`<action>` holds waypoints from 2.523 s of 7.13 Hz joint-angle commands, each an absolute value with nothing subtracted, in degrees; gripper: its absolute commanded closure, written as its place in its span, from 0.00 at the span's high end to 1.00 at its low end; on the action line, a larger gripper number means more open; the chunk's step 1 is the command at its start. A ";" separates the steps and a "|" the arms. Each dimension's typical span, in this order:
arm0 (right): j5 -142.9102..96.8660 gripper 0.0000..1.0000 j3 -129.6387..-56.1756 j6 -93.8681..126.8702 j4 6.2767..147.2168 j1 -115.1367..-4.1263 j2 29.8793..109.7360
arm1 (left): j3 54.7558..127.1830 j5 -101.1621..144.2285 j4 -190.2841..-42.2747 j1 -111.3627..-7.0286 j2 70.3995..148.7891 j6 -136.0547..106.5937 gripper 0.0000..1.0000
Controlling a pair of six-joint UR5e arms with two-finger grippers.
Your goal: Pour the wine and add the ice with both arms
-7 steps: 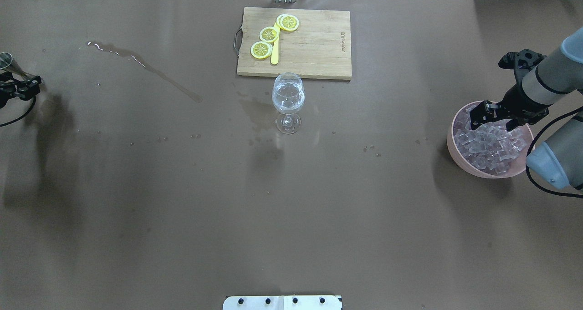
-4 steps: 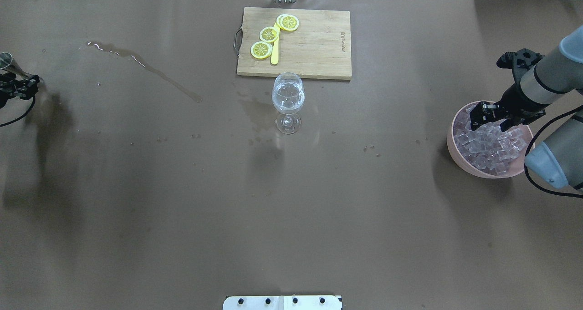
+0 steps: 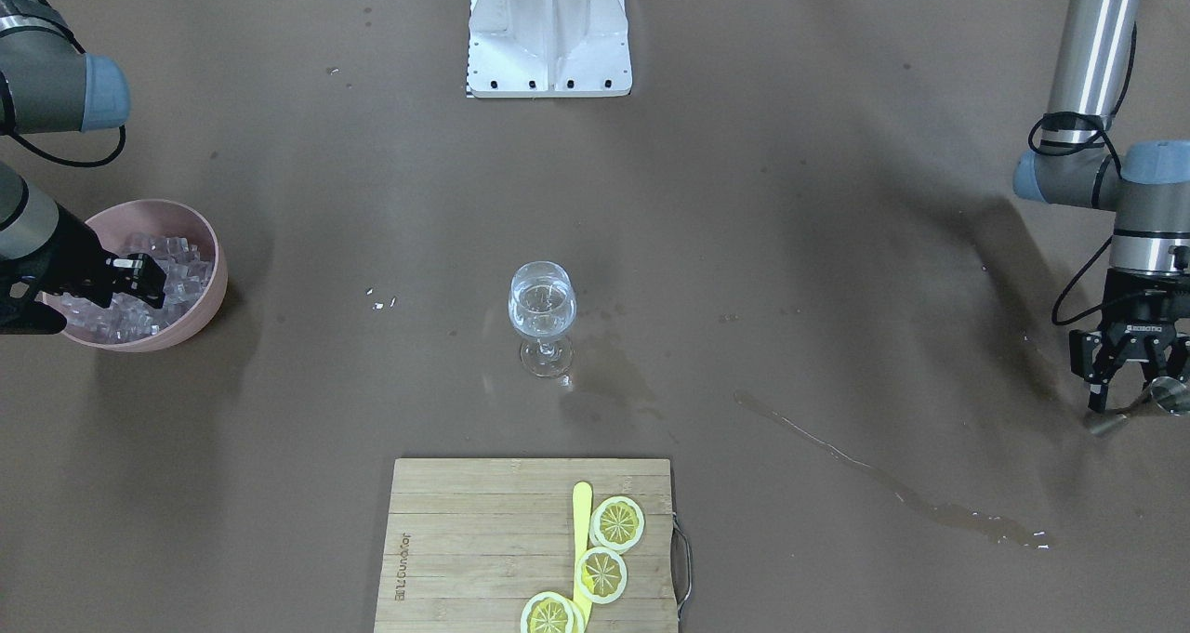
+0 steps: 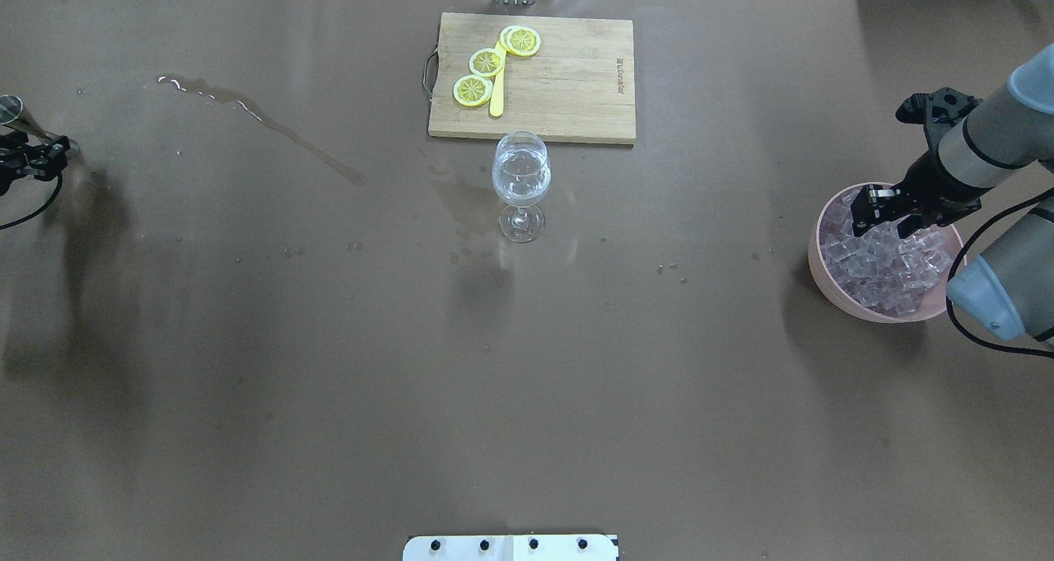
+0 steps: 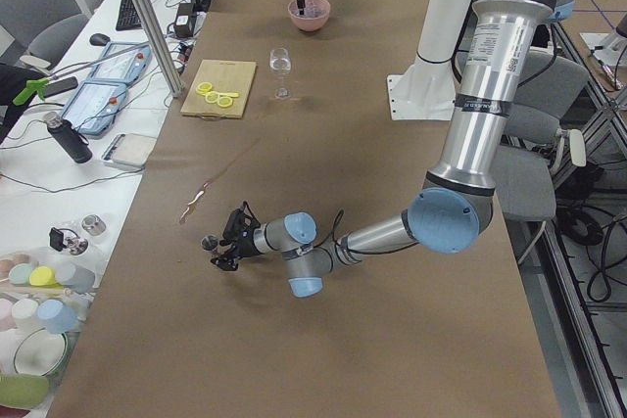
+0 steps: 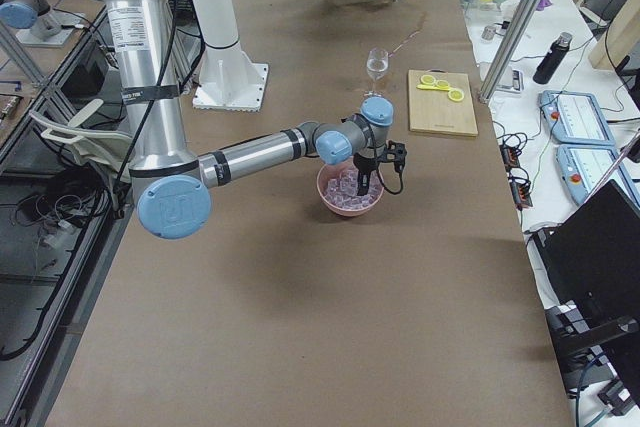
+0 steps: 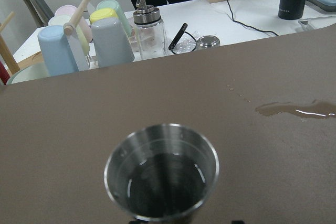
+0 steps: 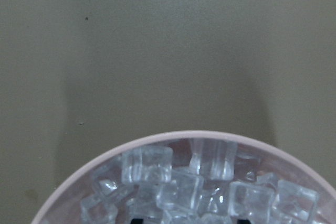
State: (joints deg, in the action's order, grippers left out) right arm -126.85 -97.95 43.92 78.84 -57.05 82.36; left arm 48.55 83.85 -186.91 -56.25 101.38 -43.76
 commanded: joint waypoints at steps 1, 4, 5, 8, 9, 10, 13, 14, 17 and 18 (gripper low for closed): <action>-127.09 0.50 -98.00 43.95 78.84 -57.04 82.27 | 48.34 83.76 -186.94 -56.25 101.42 -43.86 0.60; -127.35 0.35 -98.26 43.95 78.92 -57.04 82.18 | 48.43 83.76 -186.94 -56.34 101.60 -44.73 0.56; -127.35 0.33 -98.26 43.95 78.93 -57.04 82.18 | 48.43 83.76 -186.94 -56.42 101.69 -45.17 0.54; -127.35 0.25 -98.09 43.95 78.93 -57.04 82.18 | 48.34 83.76 -186.86 -56.60 101.69 -45.18 0.52; -127.35 0.25 -98.26 43.95 78.93 -57.04 82.09 | 48.25 83.76 -186.86 -56.69 101.78 -45.18 0.48; -128.31 0.26 -99.04 43.95 79.36 -57.13 81.92 | 48.16 83.76 -186.86 -56.69 101.78 -45.18 0.46; -130.08 0.26 -102.20 43.86 82.42 -59.32 81.83 | 48.08 83.76 -186.86 -57.04 101.86 -45.18 0.44; -130.08 0.26 -104.91 43.86 85.66 -59.50 81.83 | 48.08 83.67 -186.86 -57.04 102.04 -45.18 0.44; -129.99 0.26 -110.21 43.86 90.08 -60.73 81.74 | 47.73 83.67 -186.86 -57.04 102.22 -45.26 0.38; -129.99 0.26 -110.30 43.86 90.09 -61.25 81.74 | 47.72 83.67 -186.86 -57.04 102.30 -45.26 0.36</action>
